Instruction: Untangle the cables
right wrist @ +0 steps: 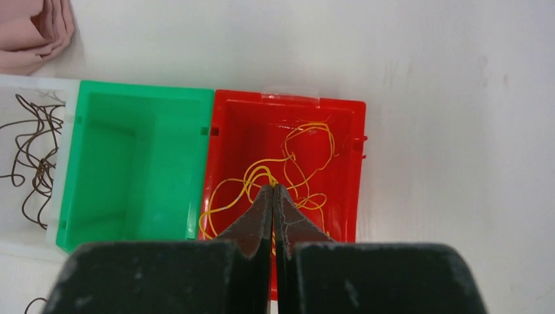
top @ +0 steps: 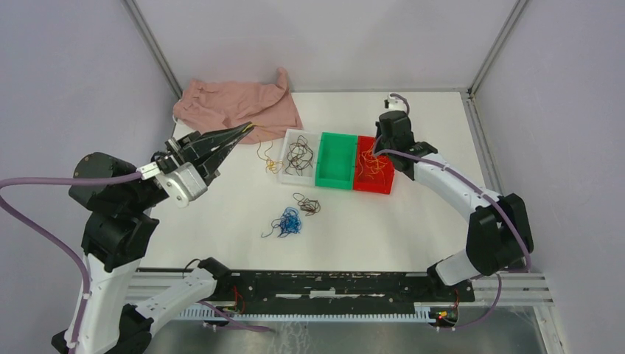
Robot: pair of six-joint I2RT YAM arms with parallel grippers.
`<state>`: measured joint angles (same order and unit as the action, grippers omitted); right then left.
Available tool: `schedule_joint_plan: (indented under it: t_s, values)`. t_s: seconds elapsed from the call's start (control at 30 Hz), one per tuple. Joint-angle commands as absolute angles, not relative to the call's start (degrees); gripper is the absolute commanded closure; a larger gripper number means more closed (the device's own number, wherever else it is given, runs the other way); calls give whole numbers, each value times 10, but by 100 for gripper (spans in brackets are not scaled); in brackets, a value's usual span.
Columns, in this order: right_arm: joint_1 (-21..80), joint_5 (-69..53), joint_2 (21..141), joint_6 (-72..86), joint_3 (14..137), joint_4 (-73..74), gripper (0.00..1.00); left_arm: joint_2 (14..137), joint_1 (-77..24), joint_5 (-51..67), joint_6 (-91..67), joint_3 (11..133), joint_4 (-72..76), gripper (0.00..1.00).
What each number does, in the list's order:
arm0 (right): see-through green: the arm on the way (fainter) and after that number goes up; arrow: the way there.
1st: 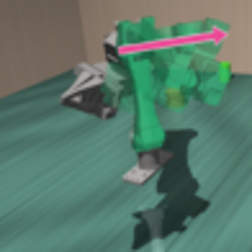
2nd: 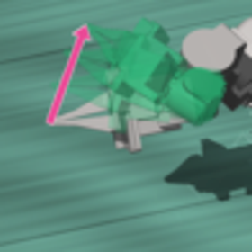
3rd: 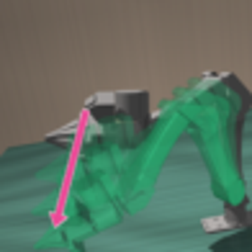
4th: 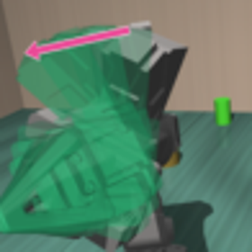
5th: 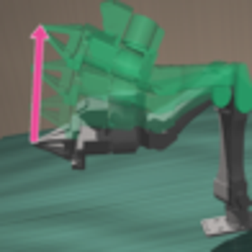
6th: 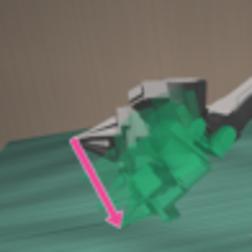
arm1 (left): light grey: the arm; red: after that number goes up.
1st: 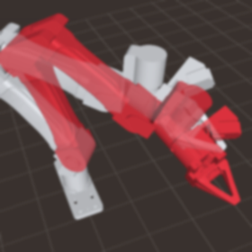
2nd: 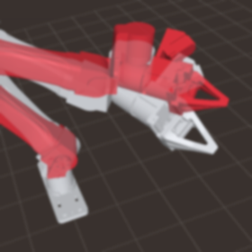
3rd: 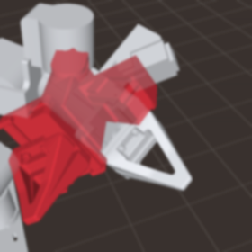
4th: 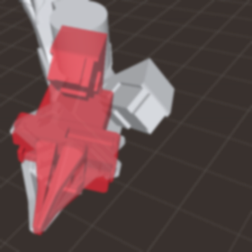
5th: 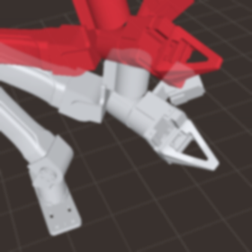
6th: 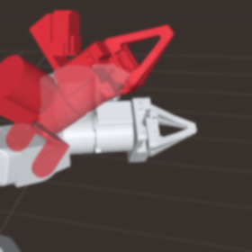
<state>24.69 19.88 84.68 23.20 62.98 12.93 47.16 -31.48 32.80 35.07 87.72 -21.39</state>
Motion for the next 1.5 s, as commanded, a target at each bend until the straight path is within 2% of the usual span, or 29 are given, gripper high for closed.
schedule_joint_plan:
  t_s: [0.0, 0.03, 0.07, 0.17, 0.33, 0.47, 0.57, 0.63, 0.73, 0.87, 1.07, 1.47]
  values:
    - [246, 168, 874, 273, 627, 104, 99, 479, -315, 351, 317, 884, -212, 97]
    - [246, 167, 882, 273, 627, 104, 96, 479, -315, 353, 314, 885, -212, 97]
    - [246, 170, 888, 269, 632, 107, 89, 480, -315, 357, 311, 886, -212, 97]
    - [246, 165, 883, 251, 654, 119, 52, 482, -315, 367, 294, 890, -212, 97]
    - [246, 86, 783, 222, 676, 109, 24, 485, -315, 384, 278, 889, -225, 97]
    - [246, -38, 691, 211, 671, 72, 20, 485, -315, 390, 268, 869, -225, 97]
    - [246, -237, 629, 241, 636, -46, 19, 490, -315, 400, 252, 858, -225, 97]
    - [247, -351, 613, 315, 619, -144, 20, 493, -315, 412, 238, 853, -226, 97]
    - [257, -427, 616, 421, 618, -278, 20, 498, -315, 428, 216, 848, -226, 97]
    - [312, -465, 640, 464, 648, -337, 21, 503, -315, 441, 201, 848, -229, 97]
    - [430, -466, 668, 377, 694, -245, 21, 511, -315, 441, 204, 850, -229, 97]
    - [497, -426, 729, 325, 747, -176, 32, 510, -315, 445, 197, 855, -229, 97]
